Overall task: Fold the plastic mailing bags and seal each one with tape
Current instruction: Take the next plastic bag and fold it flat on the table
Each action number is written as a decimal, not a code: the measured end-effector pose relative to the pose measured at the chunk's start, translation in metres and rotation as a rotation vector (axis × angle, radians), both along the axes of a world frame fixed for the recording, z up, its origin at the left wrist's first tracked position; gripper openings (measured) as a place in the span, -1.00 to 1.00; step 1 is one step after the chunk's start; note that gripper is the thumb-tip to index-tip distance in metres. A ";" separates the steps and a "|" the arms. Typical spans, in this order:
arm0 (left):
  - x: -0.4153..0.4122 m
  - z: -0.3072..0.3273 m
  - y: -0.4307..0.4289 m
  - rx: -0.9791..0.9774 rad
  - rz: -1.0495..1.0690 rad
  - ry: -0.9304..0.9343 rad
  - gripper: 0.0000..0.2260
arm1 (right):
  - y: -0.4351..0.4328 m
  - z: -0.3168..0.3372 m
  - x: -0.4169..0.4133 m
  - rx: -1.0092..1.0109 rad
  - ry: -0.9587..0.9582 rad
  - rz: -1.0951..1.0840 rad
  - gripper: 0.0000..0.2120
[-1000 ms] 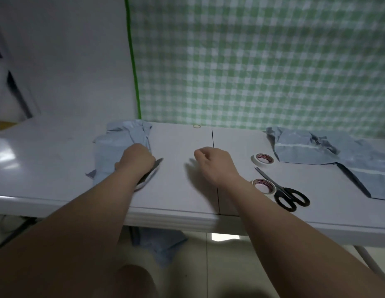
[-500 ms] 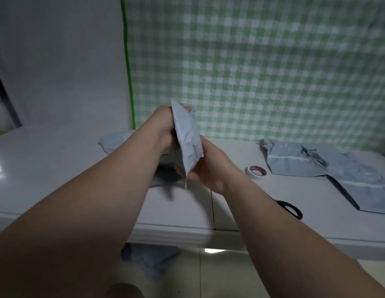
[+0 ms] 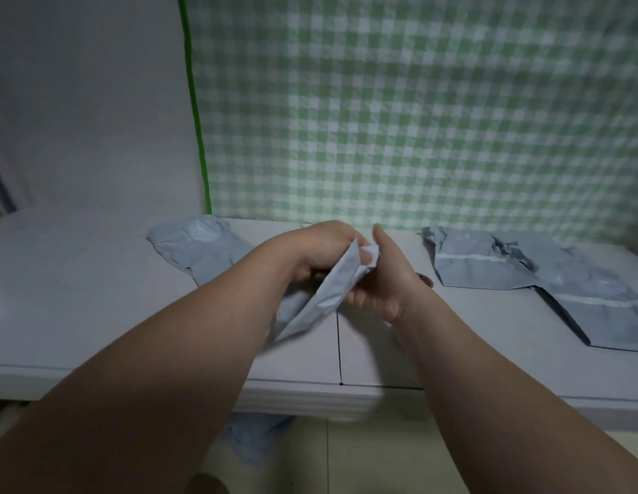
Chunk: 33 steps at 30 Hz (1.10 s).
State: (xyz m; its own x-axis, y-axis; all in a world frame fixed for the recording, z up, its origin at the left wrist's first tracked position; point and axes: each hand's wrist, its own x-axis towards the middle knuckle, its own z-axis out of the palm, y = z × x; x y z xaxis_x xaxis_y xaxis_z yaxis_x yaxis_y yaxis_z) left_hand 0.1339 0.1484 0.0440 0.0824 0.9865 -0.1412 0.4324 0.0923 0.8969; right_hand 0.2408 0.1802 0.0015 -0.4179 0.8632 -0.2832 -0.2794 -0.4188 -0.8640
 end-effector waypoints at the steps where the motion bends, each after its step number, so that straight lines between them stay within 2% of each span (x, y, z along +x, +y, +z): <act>1: 0.001 -0.003 -0.004 -0.019 -0.038 0.039 -0.76 | 0.001 -0.002 0.003 0.014 -0.066 0.046 -0.50; 3: 0.001 -0.008 -0.007 -0.072 -0.109 0.070 -0.80 | -0.004 0.000 0.010 0.003 -0.178 0.031 -0.58; 5: 0.004 -0.015 -0.012 -0.109 -0.148 0.087 -0.92 | -0.008 0.003 0.018 0.073 -0.333 0.028 -0.66; 8: 0.006 -0.021 -0.023 -0.163 -0.168 0.054 -0.77 | -0.022 0.005 0.028 0.212 -0.609 0.032 -0.77; 11: 0.000 -0.020 -0.032 -0.161 -0.093 0.083 -0.76 | -0.032 -0.003 0.035 0.360 -0.842 0.031 -0.89; 12: -0.003 -0.021 -0.032 -0.107 -0.024 0.105 -0.77 | -0.036 -0.005 0.036 0.414 -0.905 0.026 -0.86; 14: -0.015 -0.027 -0.033 0.046 0.125 0.216 -0.82 | -0.043 -0.008 0.037 0.476 -1.011 0.001 -0.58; 15: -0.022 -0.033 -0.032 0.110 0.177 0.307 -0.84 | -0.047 -0.010 0.038 0.493 -1.064 -0.009 -0.52; 18: -0.040 -0.053 -0.037 0.129 0.198 0.505 -0.83 | -0.063 -0.012 0.042 0.585 -1.192 0.074 -0.52; 21: -0.046 -0.069 -0.038 0.128 0.157 0.662 -0.91 | -0.074 -0.007 0.042 0.574 -1.361 0.185 -0.56; 23: -0.046 -0.072 -0.031 0.188 0.193 0.784 -0.83 | -0.073 -0.005 0.039 0.658 -1.489 0.071 -0.65; 25: -0.044 -0.073 -0.018 0.285 0.246 0.883 -0.75 | -0.068 -0.004 0.029 0.779 -1.514 -0.121 -0.74; 27: -0.037 -0.072 -0.005 0.338 0.178 0.915 -0.61 | -0.053 -0.009 0.013 0.933 -1.451 -0.176 -0.74; 30: -0.024 -0.078 0.009 0.286 -0.091 0.950 -0.52 | -0.022 -0.035 -0.011 1.068 -1.402 0.023 -0.63; 33: -0.028 -0.095 0.018 0.218 -0.178 0.919 -0.49 | -0.001 -0.062 -0.019 0.985 -1.387 0.185 -0.49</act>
State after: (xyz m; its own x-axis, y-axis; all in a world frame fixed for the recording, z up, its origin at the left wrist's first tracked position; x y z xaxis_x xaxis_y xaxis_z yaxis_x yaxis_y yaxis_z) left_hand 0.1057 0.1660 -0.0507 0.1816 0.9825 -0.0404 0.9668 -0.1709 0.1899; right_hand 0.2218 0.1796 -0.0609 -0.4439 0.8928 0.0764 0.8331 0.4426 -0.3316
